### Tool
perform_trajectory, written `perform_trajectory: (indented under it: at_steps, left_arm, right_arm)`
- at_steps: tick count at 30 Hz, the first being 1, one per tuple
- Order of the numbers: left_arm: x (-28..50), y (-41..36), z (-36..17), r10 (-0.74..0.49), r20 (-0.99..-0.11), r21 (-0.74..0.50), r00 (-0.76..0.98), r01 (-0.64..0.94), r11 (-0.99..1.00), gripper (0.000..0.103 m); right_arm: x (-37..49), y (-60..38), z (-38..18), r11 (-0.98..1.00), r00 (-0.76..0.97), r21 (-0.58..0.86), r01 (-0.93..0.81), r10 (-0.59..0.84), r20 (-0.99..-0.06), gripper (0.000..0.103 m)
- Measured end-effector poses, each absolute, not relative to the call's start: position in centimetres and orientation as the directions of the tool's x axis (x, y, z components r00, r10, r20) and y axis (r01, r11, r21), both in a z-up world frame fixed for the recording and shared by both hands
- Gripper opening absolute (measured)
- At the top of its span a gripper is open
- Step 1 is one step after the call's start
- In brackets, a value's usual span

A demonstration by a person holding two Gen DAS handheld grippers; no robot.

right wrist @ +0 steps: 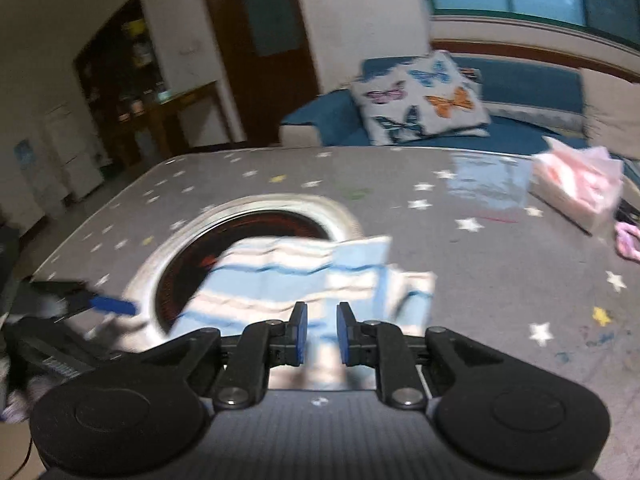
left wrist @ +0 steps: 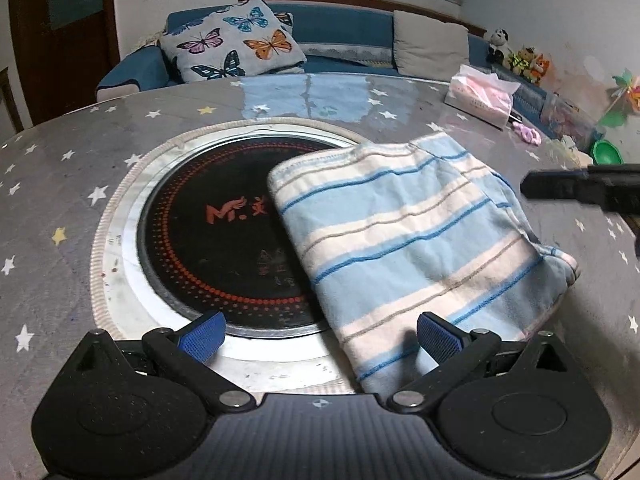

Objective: Fold clothes

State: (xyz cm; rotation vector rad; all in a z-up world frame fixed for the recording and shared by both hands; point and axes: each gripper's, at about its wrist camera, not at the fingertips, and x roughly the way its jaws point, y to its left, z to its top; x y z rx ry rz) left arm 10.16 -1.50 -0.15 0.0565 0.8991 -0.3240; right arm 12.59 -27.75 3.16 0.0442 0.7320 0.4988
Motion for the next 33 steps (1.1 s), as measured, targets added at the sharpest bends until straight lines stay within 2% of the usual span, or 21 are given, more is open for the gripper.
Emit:
perform_trajectory:
  at_steps: [3,8,12,17,21,25,33]
  left_arm:
    - [10.1,-2.1,-0.6,-0.246,-0.782,-0.068,0.572,0.315,0.947,0.103]
    - [10.1,-2.5,-1.3,-0.233,-0.788,-0.039,0.570,0.331,0.943,0.103]
    - [10.4,-2.3,-1.2,-0.228,-0.785,-0.038,0.576,0.323,0.946,0.103]
    - [10.9,-2.3,-0.9,-0.216,-0.778,-0.034,0.590,0.303,0.952,0.103]
    - [11.2,-2.1,-0.7,-0.218,-0.768,-0.041,0.602,0.294,0.955,0.103]
    - [11.3,-1.7,-0.2,-0.239,-0.749,-0.065,0.619,0.290,0.955,0.103]
    - [10.7,-0.4,0.7,-0.284,-0.697,-0.157,0.659,0.246,0.956,0.103]
  right_arm:
    - [11.1,-26.9,2.2,0.869,0.601,0.197,-0.455,0.462,-0.652,0.016]
    - [10.3,-27.5,-0.6,0.898,0.579,0.149,-0.414,0.386,-0.718,0.016]
    - [10.2,-27.9,0.6,0.898,0.598,0.145,-0.415,0.390,-0.700,0.024]
    - [12.3,-27.1,2.3,0.887,0.622,0.127,-0.444,0.407,-0.669,0.024]
    - [14.8,-26.3,1.5,0.882,0.602,0.145,-0.448,0.418,-0.680,0.033]
    - [16.2,-26.3,-0.9,0.894,0.571,0.129,-0.428,0.379,-0.728,0.030]
    - [16.9,-26.2,1.0,0.896,0.612,0.080,-0.437,0.362,-0.703,0.034]
